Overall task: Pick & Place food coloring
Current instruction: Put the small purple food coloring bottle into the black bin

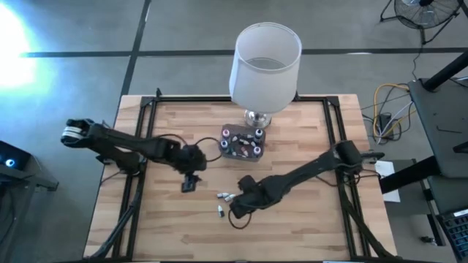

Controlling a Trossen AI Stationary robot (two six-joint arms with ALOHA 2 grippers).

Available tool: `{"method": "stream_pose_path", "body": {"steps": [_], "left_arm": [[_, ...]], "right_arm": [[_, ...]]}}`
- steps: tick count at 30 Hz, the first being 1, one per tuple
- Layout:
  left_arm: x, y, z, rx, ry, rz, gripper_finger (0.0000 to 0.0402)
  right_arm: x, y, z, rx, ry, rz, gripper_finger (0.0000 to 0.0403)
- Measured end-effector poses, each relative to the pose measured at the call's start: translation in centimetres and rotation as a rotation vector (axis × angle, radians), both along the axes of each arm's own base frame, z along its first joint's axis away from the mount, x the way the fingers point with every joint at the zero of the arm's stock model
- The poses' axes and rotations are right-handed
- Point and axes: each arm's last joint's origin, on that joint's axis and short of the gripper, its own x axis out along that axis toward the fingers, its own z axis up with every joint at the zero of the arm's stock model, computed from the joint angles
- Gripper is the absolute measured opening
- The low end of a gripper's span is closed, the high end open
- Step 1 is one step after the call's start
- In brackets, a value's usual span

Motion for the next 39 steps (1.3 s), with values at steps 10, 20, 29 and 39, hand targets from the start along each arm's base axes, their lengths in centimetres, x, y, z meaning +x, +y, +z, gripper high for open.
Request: {"method": "stream_pose_path", "body": {"steps": [10, 20, 29, 39], "left_arm": [[-5.4, -0.3, -0.3, -0.103, -0.095, 0.150, 0.0174], [-7.7, 0.2, 1.5, -0.127, -0.247, 0.208, 0.0174], [-8.0, 0.4, 1.8, -0.087, -0.281, 0.231, 0.0174], [-8.0, 0.5, 1.8, -0.058, -0.286, 0.238, 0.0174]], "right_arm": [[3.9, -0.3, -3.2, 0.049, 0.022, -0.147, 0.0201], [5.4, -0.7, -4.6, 0.022, 0.165, -0.157, 0.0201], [5.4, -1.6, -4.8, -0.008, 0.219, -0.152, 0.0160], [5.0, -1.7, -5.3, 0.028, 0.269, -0.054, 0.0121]]}}
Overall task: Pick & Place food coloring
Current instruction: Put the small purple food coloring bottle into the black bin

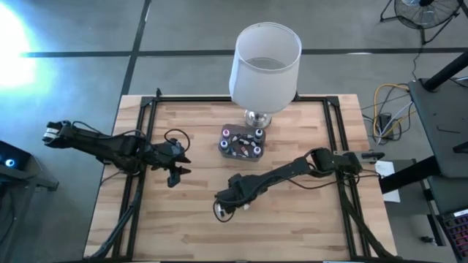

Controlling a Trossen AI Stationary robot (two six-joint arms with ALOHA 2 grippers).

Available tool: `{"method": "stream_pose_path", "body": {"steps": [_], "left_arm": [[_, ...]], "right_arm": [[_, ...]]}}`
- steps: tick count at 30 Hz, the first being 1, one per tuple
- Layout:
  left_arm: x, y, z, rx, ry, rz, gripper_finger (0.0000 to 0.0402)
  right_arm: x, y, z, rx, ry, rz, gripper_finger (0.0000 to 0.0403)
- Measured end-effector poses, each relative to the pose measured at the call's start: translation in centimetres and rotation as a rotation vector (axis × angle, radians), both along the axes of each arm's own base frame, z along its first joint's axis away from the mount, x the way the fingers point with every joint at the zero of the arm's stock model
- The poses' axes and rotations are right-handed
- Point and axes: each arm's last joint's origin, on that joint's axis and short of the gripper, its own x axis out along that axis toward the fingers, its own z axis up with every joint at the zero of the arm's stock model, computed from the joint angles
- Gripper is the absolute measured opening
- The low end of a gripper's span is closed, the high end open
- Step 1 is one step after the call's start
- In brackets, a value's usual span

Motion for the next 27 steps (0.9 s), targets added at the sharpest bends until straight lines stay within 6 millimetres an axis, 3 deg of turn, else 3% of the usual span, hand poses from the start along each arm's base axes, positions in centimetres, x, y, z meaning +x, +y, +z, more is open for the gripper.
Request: {"method": "stream_pose_path", "body": {"steps": [4, 9, 15, 21, 27], "left_arm": [[0.0, 0.0, 0.0, 0.011, -0.002, 0.011, 0.0174], [0.1, 0.1, -0.1, 0.027, 0.001, 0.021, 0.0174], [0.3, 0.1, -0.3, 0.044, 0.014, 0.018, 0.0174], [0.6, 0.0, -0.4, 0.065, 0.019, 0.000, 0.0174], [0.7, 0.0, -0.4, 0.072, 0.010, -0.008, 0.0174]], "right_arm": [[-0.2, -0.4, 0.9, -0.064, 0.013, 0.004, 0.0138], [-0.9, -1.1, 4.2, -0.095, 0.040, -0.066, 0.0178], [-1.4, 1.2, 5.4, 0.071, 0.029, -0.216, 0.0227], [-0.7, 2.1, 2.7, 0.116, 0.043, -0.385, 0.0257], [-0.5, 2.1, 1.4, 0.099, 0.061, -0.432, 0.0253]]}}
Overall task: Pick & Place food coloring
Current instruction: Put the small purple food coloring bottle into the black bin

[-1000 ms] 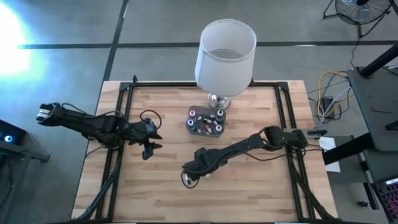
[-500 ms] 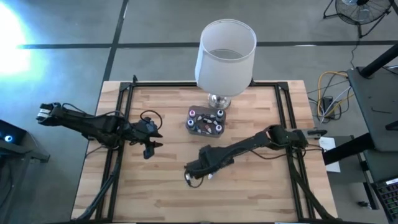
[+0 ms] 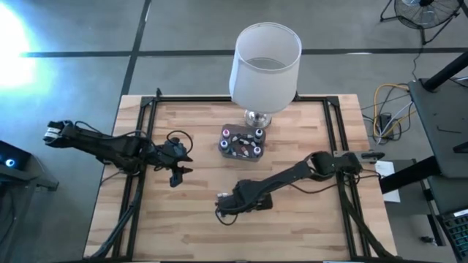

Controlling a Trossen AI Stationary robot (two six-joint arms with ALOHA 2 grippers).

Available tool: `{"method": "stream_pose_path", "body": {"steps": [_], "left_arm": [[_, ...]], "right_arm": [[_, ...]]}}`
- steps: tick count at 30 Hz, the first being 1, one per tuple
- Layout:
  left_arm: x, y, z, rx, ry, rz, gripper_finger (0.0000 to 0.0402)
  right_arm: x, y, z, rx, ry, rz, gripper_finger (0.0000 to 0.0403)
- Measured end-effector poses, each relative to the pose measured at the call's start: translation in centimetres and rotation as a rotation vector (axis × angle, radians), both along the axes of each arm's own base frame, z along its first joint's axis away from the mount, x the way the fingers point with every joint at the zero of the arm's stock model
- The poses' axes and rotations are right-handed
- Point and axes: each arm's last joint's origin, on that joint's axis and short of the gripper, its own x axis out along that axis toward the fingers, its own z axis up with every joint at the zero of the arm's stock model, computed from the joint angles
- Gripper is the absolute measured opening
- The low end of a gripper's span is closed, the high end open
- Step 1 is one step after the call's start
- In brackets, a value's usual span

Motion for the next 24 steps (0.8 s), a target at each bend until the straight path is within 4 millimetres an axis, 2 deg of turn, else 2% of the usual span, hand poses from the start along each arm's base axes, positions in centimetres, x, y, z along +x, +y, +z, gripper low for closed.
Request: {"method": "stream_pose_path", "body": {"steps": [8, 21, 24], "left_arm": [[0.0, 0.0, 0.0, 0.007, 0.001, -0.007, 0.0174], [0.0, 0.0, 0.0, 0.025, 0.005, -0.023, 0.0174], [0.0, 0.0, 0.0, 0.025, 0.004, -0.023, 0.0174]], "right_arm": [[0.2, 0.1, -1.0, 0.003, 0.015, -0.013, 0.0205], [0.0, 0.1, -1.3, 0.026, 0.039, 0.011, 0.0065], [0.0, 0.1, -1.3, 0.025, 0.040, 0.014, 0.0049]]}}
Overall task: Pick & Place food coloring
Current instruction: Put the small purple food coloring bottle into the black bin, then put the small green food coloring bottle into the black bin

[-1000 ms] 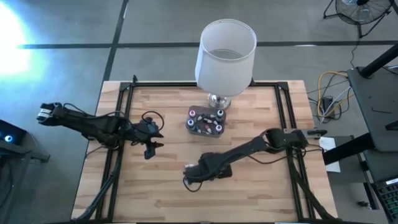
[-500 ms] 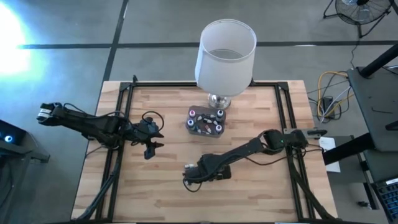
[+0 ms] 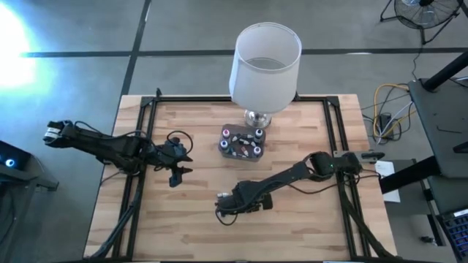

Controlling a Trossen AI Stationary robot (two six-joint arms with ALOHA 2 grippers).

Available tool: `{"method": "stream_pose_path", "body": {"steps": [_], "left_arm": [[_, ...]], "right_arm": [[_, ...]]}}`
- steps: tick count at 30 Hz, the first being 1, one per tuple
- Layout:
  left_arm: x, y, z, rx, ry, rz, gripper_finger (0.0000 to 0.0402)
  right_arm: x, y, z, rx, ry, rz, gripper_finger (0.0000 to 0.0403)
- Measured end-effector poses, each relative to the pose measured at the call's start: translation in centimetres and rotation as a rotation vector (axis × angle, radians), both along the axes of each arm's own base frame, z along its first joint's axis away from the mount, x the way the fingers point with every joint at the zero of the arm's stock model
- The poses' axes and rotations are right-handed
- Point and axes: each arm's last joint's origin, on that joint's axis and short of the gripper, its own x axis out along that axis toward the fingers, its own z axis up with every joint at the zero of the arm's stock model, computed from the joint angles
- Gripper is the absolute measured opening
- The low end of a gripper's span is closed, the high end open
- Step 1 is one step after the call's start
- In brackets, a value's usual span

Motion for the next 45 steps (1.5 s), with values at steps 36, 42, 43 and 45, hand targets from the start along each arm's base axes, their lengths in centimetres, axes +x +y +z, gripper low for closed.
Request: {"method": "stream_pose_path", "body": {"steps": [36, 42, 43, 45], "left_arm": [[4.4, -0.8, -2.2, -0.116, -0.012, 0.106, 0.0174], [6.7, -1.4, -4.0, -0.167, 0.000, 0.049, 0.0174], [7.0, -1.6, -4.4, -0.188, 0.008, 0.023, 0.0174], [7.7, -2.0, -5.0, -0.220, 0.034, -0.042, 0.0174]], "right_arm": [[-1.9, -16.6, 14.0, -0.449, -0.113, 0.374, 0.0231], [-2.5, -10.5, 14.8, -0.440, -0.161, 0.531, 0.0270], [-2.7, -9.4, 14.7, -0.418, -0.169, 0.555, 0.0272], [-3.1, -6.9, 14.6, -0.398, -0.184, 0.599, 0.0272]]}}
